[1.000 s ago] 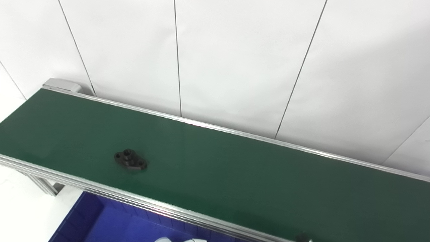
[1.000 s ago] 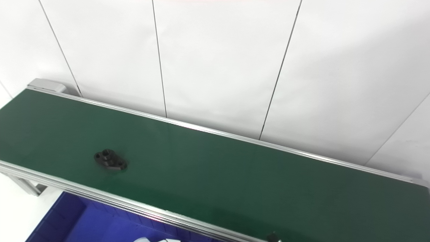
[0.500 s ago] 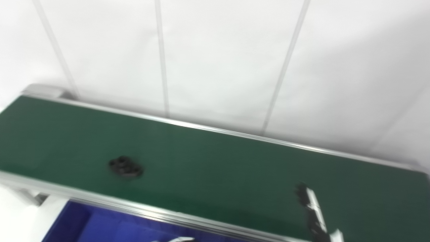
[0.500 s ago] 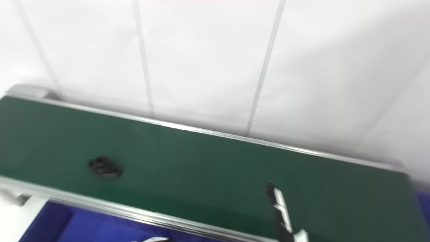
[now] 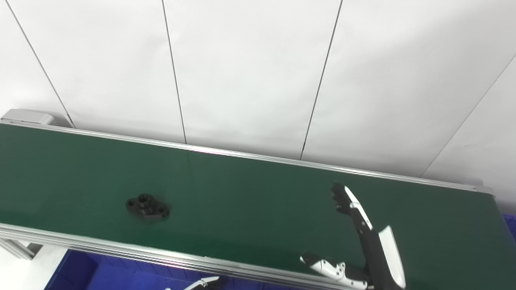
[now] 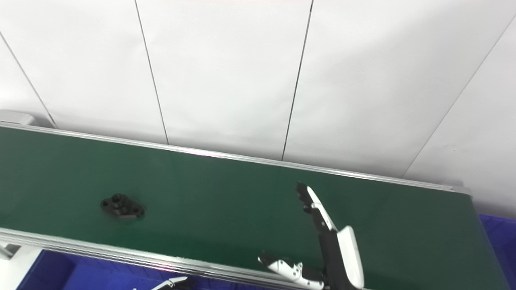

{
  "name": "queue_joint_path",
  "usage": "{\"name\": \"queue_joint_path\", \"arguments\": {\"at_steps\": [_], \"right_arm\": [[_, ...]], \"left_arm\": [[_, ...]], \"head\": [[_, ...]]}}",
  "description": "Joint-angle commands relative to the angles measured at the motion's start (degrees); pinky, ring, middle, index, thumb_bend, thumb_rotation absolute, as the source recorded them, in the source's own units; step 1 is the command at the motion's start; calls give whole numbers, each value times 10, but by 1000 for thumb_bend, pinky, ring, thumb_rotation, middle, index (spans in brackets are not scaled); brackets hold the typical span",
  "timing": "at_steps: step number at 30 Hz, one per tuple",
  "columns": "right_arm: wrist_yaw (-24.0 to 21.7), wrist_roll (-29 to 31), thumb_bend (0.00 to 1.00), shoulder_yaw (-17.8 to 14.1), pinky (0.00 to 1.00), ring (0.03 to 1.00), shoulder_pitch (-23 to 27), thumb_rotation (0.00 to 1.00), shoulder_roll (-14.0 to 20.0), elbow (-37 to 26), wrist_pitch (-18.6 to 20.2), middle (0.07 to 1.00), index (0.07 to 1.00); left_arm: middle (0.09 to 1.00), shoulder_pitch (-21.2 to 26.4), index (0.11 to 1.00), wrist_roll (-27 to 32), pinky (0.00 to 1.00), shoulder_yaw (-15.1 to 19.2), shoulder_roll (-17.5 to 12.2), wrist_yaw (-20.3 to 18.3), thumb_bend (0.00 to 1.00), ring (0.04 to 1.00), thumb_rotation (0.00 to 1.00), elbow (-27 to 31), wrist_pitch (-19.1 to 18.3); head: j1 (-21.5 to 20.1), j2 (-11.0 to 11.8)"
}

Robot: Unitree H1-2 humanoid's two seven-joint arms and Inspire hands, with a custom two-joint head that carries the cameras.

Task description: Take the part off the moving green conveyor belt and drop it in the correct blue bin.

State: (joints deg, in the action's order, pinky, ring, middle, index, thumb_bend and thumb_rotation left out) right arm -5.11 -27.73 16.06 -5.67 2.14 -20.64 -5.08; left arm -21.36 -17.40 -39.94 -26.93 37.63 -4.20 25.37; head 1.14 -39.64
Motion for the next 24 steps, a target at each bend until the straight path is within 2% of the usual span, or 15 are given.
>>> {"name": "queue_joint_path", "arguments": {"at_steps": [1, 5, 9, 14, 21, 24], "right_arm": [[-9, -5, 778, -1, 761, 834, 22, 484, -6, -27, 18, 879, 910], [-29, -30, 806, 8, 750, 827, 42, 471, -14, -29, 61, 872, 901], [-35, -38, 815, 14, 755, 836, 54, 459, -13, -17, 69, 876, 899], [-43, -47, 804, 17, 760, 850, 84, 454, -18, 6, 82, 874, 905], [-49, -81, 811, 38, 745, 833, 149, 463, -37, 52, 111, 870, 905], [-59, -89, 815, 51, 744, 838, 187, 498, -42, 81, 116, 880, 922]], "left_arm": [[797, -6, 792, 3, 688, 7, -6, -2, 840, 768, 588, 21, 16], [802, -7, 798, 2, 696, 9, -4, -5, 823, 772, 564, 27, 16], [803, -6, 801, -6, 698, 11, 0, -7, 814, 774, 566, 30, 16], [810, -6, 806, -9, 715, 15, 8, -14, 802, 785, 560, 31, 16], [821, -9, 815, -3, 737, 27, 19, -36, 785, 796, 563, 31, 16], [827, -7, 824, -8, 743, 28, 24, -34, 767, 800, 574, 25, 16]], "head": [[0, -4], [4, -15], [10, -27], [17, -29], [23, -36], [17, -31]]}}
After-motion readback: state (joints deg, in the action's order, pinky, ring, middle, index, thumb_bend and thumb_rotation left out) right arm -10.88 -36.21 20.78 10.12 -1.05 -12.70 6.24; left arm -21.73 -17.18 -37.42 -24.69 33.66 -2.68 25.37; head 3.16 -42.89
